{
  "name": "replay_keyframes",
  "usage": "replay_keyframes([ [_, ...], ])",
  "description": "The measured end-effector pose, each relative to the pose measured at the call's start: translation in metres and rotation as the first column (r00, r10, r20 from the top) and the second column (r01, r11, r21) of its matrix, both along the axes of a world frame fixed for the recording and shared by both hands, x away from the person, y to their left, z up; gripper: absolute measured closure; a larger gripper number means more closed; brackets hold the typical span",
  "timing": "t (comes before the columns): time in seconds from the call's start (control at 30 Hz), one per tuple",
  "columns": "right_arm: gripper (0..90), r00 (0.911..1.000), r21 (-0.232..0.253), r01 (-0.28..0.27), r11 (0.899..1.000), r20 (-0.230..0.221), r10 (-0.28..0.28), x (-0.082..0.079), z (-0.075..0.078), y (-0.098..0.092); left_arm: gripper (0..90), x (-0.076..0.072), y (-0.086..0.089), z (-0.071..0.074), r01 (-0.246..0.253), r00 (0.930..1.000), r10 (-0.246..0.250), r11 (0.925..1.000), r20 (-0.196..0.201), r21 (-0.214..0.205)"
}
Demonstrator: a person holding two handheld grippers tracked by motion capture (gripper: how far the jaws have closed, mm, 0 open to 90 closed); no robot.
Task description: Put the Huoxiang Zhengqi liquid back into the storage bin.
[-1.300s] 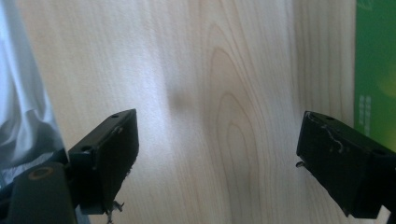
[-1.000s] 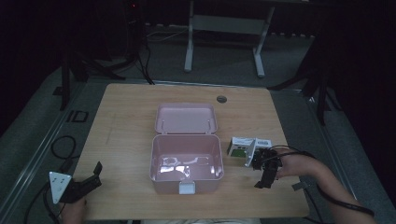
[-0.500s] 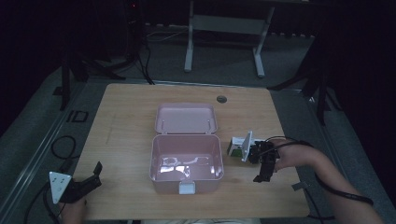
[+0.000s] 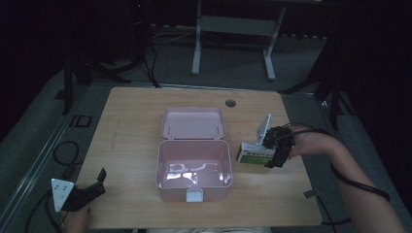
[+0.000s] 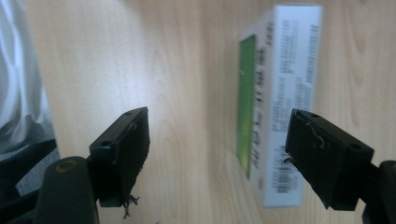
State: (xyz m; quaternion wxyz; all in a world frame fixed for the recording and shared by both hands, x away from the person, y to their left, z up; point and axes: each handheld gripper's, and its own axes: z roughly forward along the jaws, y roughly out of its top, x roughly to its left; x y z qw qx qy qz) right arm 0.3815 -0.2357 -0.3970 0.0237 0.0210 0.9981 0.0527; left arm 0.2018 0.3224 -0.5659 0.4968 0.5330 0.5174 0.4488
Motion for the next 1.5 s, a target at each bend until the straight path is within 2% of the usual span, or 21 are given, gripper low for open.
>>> replay_keyframes([
  [0.2,25.7,0.9994,0.024,0.034,0.999,0.001,-0.034,0.017,-0.003,-0.006,0.2,0.000,0.000,0.000,0.001,1.0000,-0.001,1.0000,0.000,0.000],
  [0.37,29.5,0.9986,0.063,0.040,0.997,0.031,-0.042,0.027,-0.010,-0.010,0.2,0.000,0.000,0.000,0.000,1.0000,0.000,1.0000,0.001,-0.001],
  [0.47,30.8,0.9979,0.076,0.054,0.996,0.032,-0.056,0.036,-0.020,-0.014,0.2,0.000,0.000,0.000,0.000,1.0000,0.000,1.0000,0.000,0.000],
  [0.73,37.2,0.9977,0.085,0.058,0.995,0.030,-0.061,0.045,-0.037,-0.017,0.2,0.000,0.000,0.000,0.000,1.0000,0.000,1.0000,0.001,-0.001],
  [1.0,42.1,0.9981,0.063,0.059,0.996,0.017,-0.060,0.052,-0.048,-0.014,0.2,0.000,0.000,0.000,0.002,1.0000,-0.001,1.0000,0.000,-0.002],
  [1.13,44.1,0.9990,0.031,0.045,0.998,-0.001,-0.045,0.054,-0.057,-0.009,0.2,0.000,0.000,0.000,0.001,1.0000,-0.001,1.0000,0.000,0.000],
  [1.37,59.0,0.9999,-0.001,0.014,1.000,-0.009,-0.014,0.054,-0.065,-0.004,0.2,0.000,0.000,0.000,0.001,1.0000,-0.001,1.0000,-0.001,0.003],
  [1.5,61.1,0.9998,-0.019,-0.003,1.000,-0.018,0.002,0.053,-0.065,-0.002,0.2,0.000,0.000,0.000,0.001,1.0000,-0.001,1.0000,0.000,0.004],
])
